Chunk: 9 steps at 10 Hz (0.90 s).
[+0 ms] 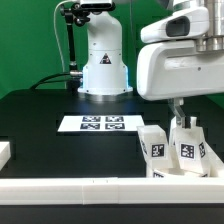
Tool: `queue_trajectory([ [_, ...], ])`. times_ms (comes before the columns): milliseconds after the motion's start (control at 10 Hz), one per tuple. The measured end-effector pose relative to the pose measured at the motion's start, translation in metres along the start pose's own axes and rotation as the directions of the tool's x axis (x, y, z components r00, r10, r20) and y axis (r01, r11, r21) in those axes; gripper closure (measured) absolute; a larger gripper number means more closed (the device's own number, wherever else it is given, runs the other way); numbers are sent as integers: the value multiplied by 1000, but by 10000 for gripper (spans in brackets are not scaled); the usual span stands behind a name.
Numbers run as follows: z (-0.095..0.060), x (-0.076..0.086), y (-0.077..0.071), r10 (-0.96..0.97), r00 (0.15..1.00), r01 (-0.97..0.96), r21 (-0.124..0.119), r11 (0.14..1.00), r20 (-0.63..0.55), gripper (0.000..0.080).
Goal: Assemble stool
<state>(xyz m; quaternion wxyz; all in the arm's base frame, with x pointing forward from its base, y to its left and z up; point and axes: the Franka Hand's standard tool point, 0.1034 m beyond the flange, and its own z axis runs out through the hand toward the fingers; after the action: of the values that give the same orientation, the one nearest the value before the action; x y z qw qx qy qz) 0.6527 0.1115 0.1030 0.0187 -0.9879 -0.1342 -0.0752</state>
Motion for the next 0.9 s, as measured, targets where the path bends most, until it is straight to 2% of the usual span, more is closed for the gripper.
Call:
queue_trajectory([
  [300, 0, -1, 5, -148, 989, 148, -11, 989, 6, 151],
  [400, 3, -4, 4, -293, 956, 293, -25, 956, 24, 151],
  [500, 6, -7, 7, -413, 910, 414, -21, 910, 37, 151],
  [800, 12, -13, 5, -557, 828, 560, -24, 828, 64, 151],
  [900, 14, -15, 4, -535, 842, 538, -23, 843, 68, 151],
])
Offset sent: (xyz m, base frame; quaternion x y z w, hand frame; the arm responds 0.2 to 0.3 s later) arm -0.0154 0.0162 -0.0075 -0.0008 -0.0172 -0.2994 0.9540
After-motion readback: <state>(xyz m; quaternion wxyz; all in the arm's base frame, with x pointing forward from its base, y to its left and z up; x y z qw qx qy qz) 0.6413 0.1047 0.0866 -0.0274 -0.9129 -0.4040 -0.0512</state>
